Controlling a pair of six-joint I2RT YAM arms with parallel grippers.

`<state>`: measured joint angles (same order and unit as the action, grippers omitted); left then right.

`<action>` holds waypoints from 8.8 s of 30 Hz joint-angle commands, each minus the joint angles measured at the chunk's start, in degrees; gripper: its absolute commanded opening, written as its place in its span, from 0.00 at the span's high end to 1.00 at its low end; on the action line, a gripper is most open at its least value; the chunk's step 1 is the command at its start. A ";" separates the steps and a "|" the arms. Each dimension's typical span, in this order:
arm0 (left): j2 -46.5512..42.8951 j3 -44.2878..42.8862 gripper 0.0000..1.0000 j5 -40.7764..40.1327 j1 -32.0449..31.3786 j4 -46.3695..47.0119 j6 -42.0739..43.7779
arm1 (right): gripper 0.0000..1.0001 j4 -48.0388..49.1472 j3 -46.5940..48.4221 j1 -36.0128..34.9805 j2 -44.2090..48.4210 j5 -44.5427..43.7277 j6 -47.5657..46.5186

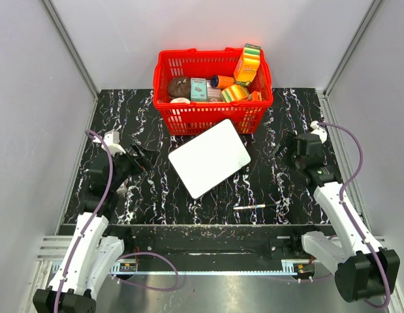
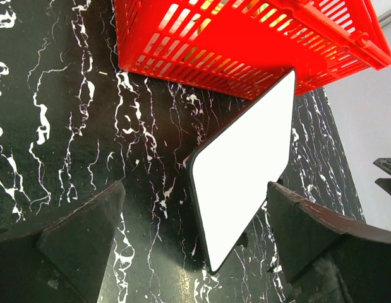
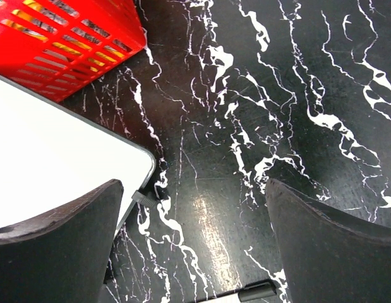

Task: Write a sentence on the whiteboard
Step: Pick up the whiteboard marker from the center of the board, then pass from the left arm to the right, then pass from the right arm to the left, then pass from the left arm to the right, then move the whiteboard to the center of the board.

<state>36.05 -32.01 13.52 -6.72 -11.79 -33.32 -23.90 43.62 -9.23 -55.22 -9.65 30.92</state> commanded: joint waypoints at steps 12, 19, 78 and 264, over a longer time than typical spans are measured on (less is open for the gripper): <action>6.13 -5.51 0.01 8.38 -4.95 -0.33 10.10 | 0.00 2.54 -3.44 0.01 4.07 1.39 -1.38; 21.91 -15.18 0.01 -5.07 -27.79 -2.98 16.87 | 0.00 2.81 -4.24 0.01 2.05 3.94 -3.85; 52.75 -33.14 1.00 -10.89 -54.02 -5.34 30.95 | 0.00 0.87 -1.43 14.07 3.10 22.74 -3.58; 53.23 -17.97 0.39 -23.09 -57.26 13.21 3.79 | 1.00 3.51 -5.56 -7.21 12.51 15.71 -0.42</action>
<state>83.94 -42.61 -5.10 -63.07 0.91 -32.36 -22.26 37.91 -19.27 -43.55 -0.82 32.77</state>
